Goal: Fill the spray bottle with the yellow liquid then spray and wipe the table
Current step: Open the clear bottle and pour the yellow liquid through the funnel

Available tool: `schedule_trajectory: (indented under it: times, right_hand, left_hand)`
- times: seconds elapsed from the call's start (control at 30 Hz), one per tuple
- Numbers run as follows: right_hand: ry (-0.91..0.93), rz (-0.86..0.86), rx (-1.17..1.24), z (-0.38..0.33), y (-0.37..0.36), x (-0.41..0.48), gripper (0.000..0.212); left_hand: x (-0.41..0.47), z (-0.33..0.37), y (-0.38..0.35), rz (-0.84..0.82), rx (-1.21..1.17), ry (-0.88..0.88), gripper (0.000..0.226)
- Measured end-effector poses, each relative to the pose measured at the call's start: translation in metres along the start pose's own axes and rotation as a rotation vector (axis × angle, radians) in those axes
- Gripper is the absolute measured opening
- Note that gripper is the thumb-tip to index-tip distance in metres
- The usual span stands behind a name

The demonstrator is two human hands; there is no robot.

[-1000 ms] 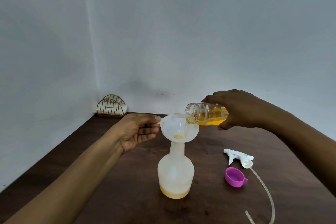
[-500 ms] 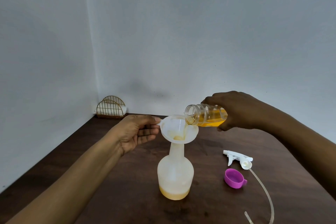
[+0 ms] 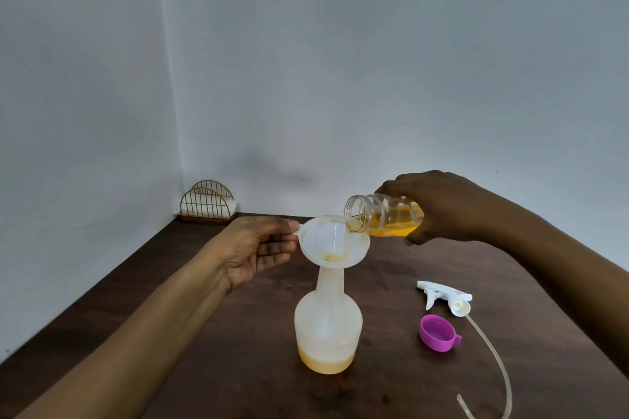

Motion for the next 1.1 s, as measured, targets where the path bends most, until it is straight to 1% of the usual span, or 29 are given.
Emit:
schedule_trajectory:
  times: [0.27,1.1]
  right_hand:
    - [-0.003,-0.001,-0.009,0.0001,-0.0001,0.0004,0.074]
    - [0.003,-0.003,-0.008,0.0000,-0.0006,0.0013,0.071]
  left_hand:
    - [0.0003,-0.0004,0.0003,-0.003,-0.007,0.001,0.007]
    - [-0.0001,-0.0017,0.0009,-0.004,-0.011,0.003,0.006]
Point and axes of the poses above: each hand's wrist, its own x-axis towards the middle knuckle, its own y-axis out of the back of the hand, z = x × y, the point moved 8 cm from there along x, towards the middle knuckle, and after that the axes turned 12 degrees about x, right-handed, at the moved point
